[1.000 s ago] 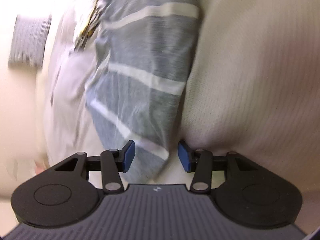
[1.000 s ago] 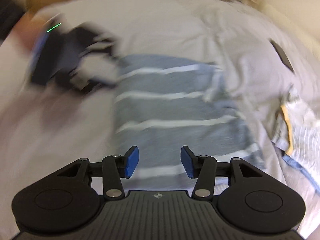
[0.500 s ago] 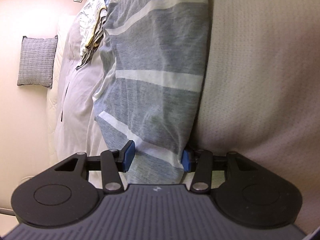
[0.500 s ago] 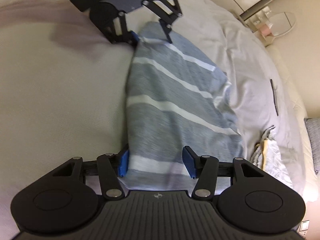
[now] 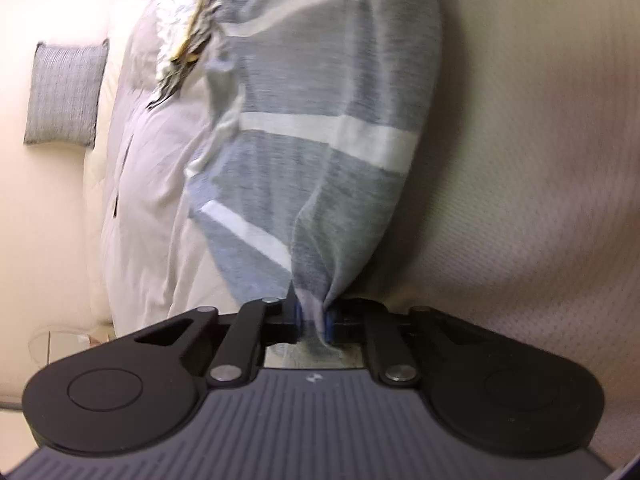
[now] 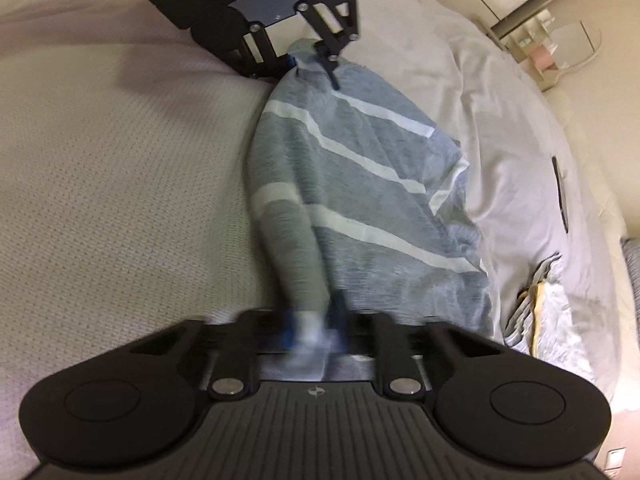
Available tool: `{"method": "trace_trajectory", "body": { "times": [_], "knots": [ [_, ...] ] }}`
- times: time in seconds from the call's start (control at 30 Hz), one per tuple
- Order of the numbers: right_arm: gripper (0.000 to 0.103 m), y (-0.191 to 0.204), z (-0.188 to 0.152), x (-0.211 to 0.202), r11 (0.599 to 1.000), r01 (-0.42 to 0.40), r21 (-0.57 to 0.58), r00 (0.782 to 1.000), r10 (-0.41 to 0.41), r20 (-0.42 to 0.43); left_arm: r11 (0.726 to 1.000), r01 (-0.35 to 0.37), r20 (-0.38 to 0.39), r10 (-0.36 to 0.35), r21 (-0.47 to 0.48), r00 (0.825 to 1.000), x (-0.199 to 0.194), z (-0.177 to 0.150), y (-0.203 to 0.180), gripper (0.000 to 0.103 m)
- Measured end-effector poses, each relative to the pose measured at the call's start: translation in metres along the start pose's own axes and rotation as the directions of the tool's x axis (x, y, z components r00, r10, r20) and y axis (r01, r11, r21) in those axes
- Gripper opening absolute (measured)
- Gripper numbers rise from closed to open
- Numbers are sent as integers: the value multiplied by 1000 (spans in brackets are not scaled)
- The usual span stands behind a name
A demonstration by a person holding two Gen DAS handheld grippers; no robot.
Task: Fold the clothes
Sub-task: 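Lift the striped shirt with both grippers and carry it onto the yellow-trimmed garment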
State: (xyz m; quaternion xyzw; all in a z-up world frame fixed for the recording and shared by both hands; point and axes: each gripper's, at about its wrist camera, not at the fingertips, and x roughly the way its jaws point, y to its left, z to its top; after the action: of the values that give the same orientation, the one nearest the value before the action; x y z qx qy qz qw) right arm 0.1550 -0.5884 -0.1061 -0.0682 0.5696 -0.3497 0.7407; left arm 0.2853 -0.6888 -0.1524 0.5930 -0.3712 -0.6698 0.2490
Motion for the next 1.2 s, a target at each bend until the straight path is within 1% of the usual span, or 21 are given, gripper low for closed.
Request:
{"method": "trace_trajectory", "body": {
  "times": [0.07,0.17,0.33,0.43,0.63,0.8,0.9,1.0,1.1,1.17,1.2],
  "knots": [
    [6,-9,-2,-7,999,-33,23,999,33,14,1000,5,-8,-5,-13,1000,-5,3,8,5],
    [5,-25,-5,-28,998,-58,35,998,57,35,999,7,-2,-7,-44,1000,-30,11,31,5],
    [5,-63,-15,-84,999,-27,36,997,25,73,994,14,9,-13,-105,1000,-76,34,73,5],
    [5,-88,-23,-117,999,-11,32,996,8,91,993,27,18,-25,-115,1000,-95,55,96,5],
    [5,-141,-47,-163,999,25,37,993,-29,115,987,29,-7,-31,-156,1000,-106,107,148,5],
    [4,-208,-75,-176,998,63,28,984,-66,163,980,-8,-34,1,-201,999,-85,161,210,5],
    [4,-268,-95,-174,994,106,32,974,-111,198,966,-61,-58,47,-252,997,-62,198,256,5],
    [4,-335,-119,-159,989,147,34,960,-151,236,949,-126,-82,107,-289,991,-30,237,295,5],
    [4,-398,-146,-131,977,213,10,942,-208,265,931,-177,-110,149,-319,983,2,272,319,5],
    [4,-432,-162,-117,967,255,13,924,-248,292,920,-195,-134,158,-340,978,23,293,319,5],
    [5,-445,-170,-110,962,275,9,915,-264,306,916,-190,-145,147,-353,978,36,303,314,5]
  ]
}}
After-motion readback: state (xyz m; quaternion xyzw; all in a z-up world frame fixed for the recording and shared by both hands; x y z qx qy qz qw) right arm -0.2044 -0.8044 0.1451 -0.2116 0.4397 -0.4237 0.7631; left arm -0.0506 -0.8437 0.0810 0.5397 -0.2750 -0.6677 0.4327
